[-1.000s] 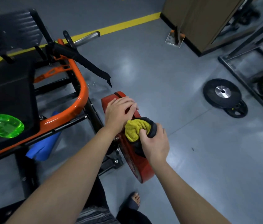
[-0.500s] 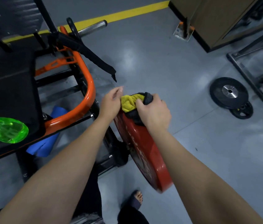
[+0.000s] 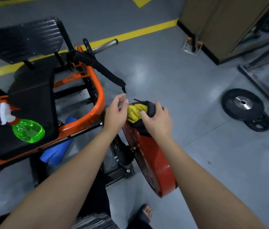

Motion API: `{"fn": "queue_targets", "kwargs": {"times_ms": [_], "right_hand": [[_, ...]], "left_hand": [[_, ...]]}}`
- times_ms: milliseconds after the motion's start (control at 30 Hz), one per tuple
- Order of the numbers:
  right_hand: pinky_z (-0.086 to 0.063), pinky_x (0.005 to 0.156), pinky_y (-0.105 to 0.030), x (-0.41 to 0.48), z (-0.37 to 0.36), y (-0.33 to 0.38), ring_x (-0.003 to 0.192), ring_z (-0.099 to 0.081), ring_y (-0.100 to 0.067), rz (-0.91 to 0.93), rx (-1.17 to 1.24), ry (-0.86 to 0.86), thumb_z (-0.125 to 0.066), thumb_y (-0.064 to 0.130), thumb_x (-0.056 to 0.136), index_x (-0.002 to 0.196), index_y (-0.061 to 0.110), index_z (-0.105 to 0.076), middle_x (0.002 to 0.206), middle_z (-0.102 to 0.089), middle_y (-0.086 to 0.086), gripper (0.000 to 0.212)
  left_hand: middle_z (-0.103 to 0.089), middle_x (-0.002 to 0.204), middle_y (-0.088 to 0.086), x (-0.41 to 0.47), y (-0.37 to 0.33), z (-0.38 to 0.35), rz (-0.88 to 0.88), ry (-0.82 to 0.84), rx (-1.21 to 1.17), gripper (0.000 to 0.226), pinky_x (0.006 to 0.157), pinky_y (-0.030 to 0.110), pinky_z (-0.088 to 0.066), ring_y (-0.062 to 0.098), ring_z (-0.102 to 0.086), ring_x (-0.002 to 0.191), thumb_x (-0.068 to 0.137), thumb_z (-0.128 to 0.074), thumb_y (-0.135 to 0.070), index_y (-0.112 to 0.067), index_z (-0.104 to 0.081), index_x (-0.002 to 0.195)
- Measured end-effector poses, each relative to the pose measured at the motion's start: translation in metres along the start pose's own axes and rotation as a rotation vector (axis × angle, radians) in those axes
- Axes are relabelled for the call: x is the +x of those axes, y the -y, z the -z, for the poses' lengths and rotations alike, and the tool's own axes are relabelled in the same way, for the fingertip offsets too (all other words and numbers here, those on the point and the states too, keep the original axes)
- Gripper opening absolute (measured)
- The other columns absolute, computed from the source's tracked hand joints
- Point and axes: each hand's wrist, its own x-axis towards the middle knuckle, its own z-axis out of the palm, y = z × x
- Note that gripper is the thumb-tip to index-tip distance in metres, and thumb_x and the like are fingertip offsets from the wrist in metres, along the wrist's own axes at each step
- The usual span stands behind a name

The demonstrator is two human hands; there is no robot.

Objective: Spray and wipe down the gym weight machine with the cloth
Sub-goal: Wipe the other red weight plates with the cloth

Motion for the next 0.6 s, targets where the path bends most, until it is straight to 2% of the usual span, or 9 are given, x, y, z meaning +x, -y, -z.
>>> {"fn": "queue_targets", "kwargs": {"times_ms": [100,200,267,400,500,600], "right_hand": [[-0.039,0.076,-0.035,-0.042,0.025,-0.034,0.103,-0.057,-0.029,-0.054,0.107,-0.044,-0.065,0.051,0.078,0.115,0.031,-0.057,0.102,-0.053,0.0,0.042],[-0.037,0.073,-0.033,-0.08,0.04,-0.072,0.098,-0.059,-0.027,-0.134,0.106,-0.039,-0.065,0.046,0.081,0.107,0.032,-0.054,0.097,-0.053,0.004,0.032],[-0.043,0.073,-0.035,-0.094,0.043,-0.087,0.096,-0.06,-0.028,-0.195,0.057,-0.019,-0.062,0.05,0.082,0.105,0.033,-0.053,0.098,-0.054,0.002,0.03],[-0.046,0.074,-0.037,-0.1,0.042,-0.091,0.096,-0.059,-0.031,-0.249,0.047,-0.051,-0.059,0.053,0.082,0.105,0.031,-0.054,0.099,-0.056,-0.001,0.033],[-0.052,0.077,-0.042,-0.101,0.038,-0.087,0.094,-0.059,-0.031,-0.266,0.073,-0.09,-0.051,0.061,0.076,0.101,0.03,-0.052,0.097,-0.056,0.0,0.04],[-0.051,0.077,-0.04,-0.098,0.033,-0.078,0.097,-0.058,-0.031,-0.274,0.077,-0.118,-0.052,0.062,0.077,0.105,0.031,-0.052,0.098,-0.055,0.0,0.041]], "left_hand": [[-0.068,0.13,-0.008,-0.023,-0.004,-0.017,-0.077,0.104,0.076,0.03,0.111,0.037,-0.045,0.004,-0.059,0.125,0.104,-0.055,-0.035,-0.023,-0.069,0.129],[-0.049,0.154,-0.009,-0.04,0.012,-0.024,-0.231,0.298,0.327,0.046,0.124,0.042,-0.025,0.007,-0.032,0.149,0.103,-0.047,-0.051,-0.03,-0.059,0.141],[-0.036,0.162,-0.011,-0.046,0.02,-0.023,-0.291,0.357,0.454,0.054,0.127,0.043,-0.017,0.007,-0.016,0.155,0.104,-0.037,-0.06,-0.034,-0.047,0.15],[-0.03,0.165,-0.011,-0.049,0.015,-0.024,-0.297,0.374,0.551,0.055,0.127,0.043,-0.016,0.008,-0.012,0.155,0.105,-0.028,-0.06,-0.036,-0.04,0.153],[-0.025,0.167,-0.011,-0.045,0.009,-0.02,-0.266,0.423,0.623,0.053,0.127,0.043,-0.014,0.008,-0.008,0.156,0.107,-0.028,-0.057,-0.036,-0.036,0.155],[-0.022,0.168,-0.012,-0.038,0.005,-0.016,-0.218,0.467,0.64,0.053,0.126,0.038,-0.01,0.006,-0.006,0.156,0.107,-0.028,-0.058,-0.037,-0.033,0.156]]}}
